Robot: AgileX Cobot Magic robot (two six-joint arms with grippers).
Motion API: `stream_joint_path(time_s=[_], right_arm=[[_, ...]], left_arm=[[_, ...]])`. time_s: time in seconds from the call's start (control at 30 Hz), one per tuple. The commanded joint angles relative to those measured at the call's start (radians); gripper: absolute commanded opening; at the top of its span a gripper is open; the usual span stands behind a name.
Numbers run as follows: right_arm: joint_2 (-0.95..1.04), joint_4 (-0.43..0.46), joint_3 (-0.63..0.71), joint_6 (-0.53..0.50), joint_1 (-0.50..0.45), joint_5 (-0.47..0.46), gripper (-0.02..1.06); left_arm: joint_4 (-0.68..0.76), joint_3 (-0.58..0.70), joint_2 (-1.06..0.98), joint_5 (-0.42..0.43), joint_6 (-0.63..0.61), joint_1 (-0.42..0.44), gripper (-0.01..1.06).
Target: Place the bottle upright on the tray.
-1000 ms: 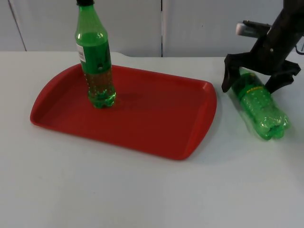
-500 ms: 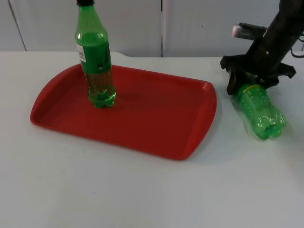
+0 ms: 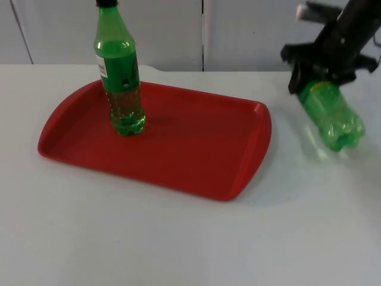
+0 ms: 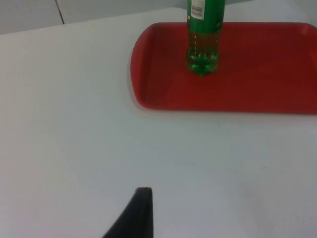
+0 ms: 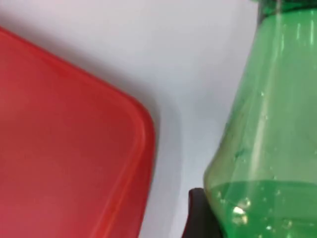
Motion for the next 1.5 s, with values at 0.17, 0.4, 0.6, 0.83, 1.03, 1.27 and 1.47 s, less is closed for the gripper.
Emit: stream_joint_path(time_s=[0.17,0.4,0.6,0.83,1.03,1.27,1.47], right_arm=[[-0.178,-0.091,-0.005,-0.003,0.027,0.004,0.0],[-0.323,-0.111,-0.005,0.003,0.04,0.121,0.0],[-0.43,-0.202,0.001,0.015,0.061,0.204,0.0],[-0.661,-0.21,0.182,0.024,0.125,0.164,0.0],[-0.836,-0.21,0.389,0.024,0.17,0.01,0.0],[-1.129,-0.178,0.846,0.03,0.234,-0.491,0.0],[-1.286,-0.135,1.2,0.033,0.249,-0.923,0.0]], left_arm=[[-0.007,0.004,-0.005,-0.002,0.001,-0.001,1.05],[-0.007,0.004,-0.005,-0.002,0.001,-0.001,1.05],[-0.007,0.004,-0.005,-0.002,0.001,-0.001,1.05],[-0.007,0.004,-0.005,-0.002,0.001,-0.001,1.05],[-0.007,0.004,-0.005,-0.002,0.001,-0.001,1.05],[-0.007,0.004,-0.005,-0.002,0.001,-0.001,1.05],[-0.007,0.004,-0.005,-0.002,0.001,-0.001,1.05]])
